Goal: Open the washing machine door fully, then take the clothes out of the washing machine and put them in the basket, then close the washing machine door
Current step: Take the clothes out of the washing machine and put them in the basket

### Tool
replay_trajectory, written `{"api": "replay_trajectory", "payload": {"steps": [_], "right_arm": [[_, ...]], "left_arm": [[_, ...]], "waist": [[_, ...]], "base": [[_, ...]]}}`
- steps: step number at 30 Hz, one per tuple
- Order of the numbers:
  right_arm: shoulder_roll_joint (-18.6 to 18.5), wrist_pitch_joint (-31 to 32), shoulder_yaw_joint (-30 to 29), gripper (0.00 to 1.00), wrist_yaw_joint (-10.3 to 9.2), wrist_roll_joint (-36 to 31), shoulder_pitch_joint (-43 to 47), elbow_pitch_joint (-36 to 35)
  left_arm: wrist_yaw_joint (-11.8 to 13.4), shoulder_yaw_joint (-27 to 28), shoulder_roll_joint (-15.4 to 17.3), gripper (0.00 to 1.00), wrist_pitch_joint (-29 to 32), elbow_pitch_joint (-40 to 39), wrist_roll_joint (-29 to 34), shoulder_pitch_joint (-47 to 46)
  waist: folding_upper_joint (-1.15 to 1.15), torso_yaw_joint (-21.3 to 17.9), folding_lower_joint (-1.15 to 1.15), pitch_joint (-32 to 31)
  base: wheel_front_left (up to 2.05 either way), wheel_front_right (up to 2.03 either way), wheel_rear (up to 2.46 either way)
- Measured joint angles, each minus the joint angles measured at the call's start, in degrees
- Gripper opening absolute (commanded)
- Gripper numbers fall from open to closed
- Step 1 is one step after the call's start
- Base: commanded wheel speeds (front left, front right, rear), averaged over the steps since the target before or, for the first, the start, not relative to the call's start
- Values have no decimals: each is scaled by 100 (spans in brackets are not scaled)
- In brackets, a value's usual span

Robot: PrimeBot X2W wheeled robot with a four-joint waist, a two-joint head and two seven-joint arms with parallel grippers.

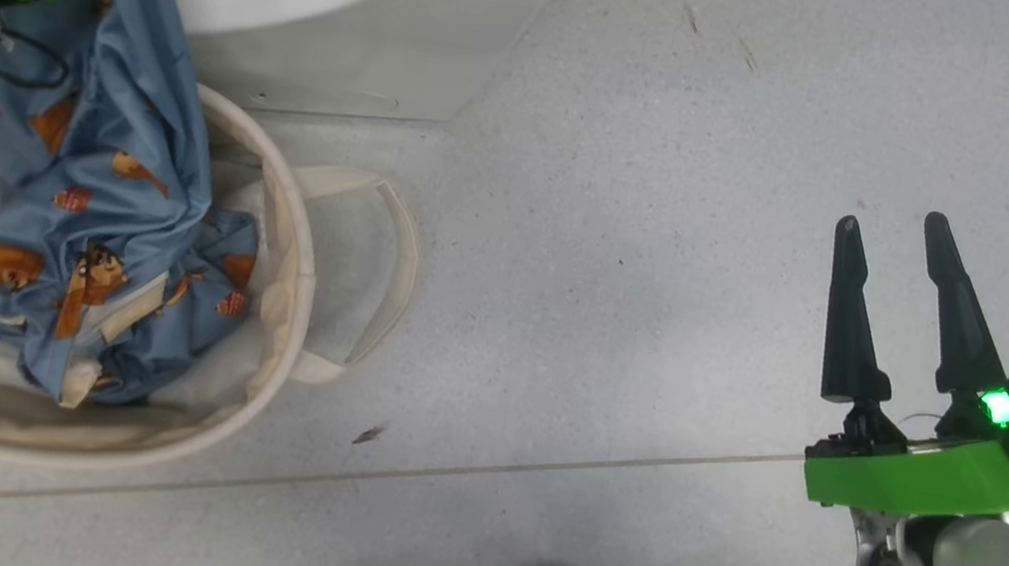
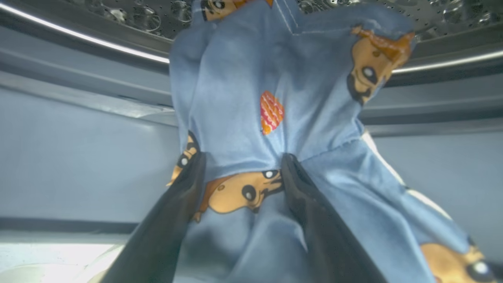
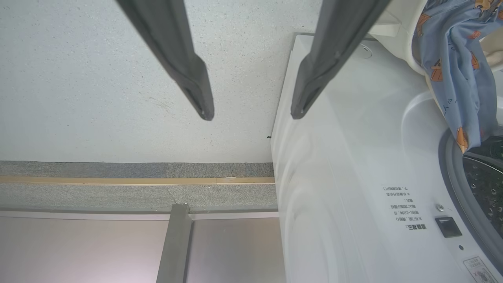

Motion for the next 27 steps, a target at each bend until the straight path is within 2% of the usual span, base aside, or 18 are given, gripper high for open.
{"api": "replay_trajectory", "payload": {"steps": [4,9,10,11,19,27], "right_arm": [[62,0,-9,100,0,0,-1,-2],[66,0,-26,100,0,0,-2,-4],[66,1,-26,100,0,0,-2,-4],[66,0,-26,100,0,0,-2,-4],[60,0,-25,100,0,-1,-2,1],[47,0,-96,100,0,-3,13,37]], "left_arm": [[54,-1,-29,100,216,0,-1,-170],[-45,-66,-52,98,124,4,-41,-189],[-62,-74,-63,65,87,12,-41,-188],[-99,-85,-83,0,87,19,-41,-186],[-261,-99,-181,0,-49,56,-154,-26],[-477,-209,-392,0,-715,12,-294,239]], "waist": [[0,1,0,79],[0,43,0,115],[0,51,0,110],[0,59,0,101],[0,114,0,-34],[0,205,-1,-276]], "base": [[0,0,0],[0,0,0],[0,0,0],[0,0,0],[0,0,0],[0,0,0]]}}
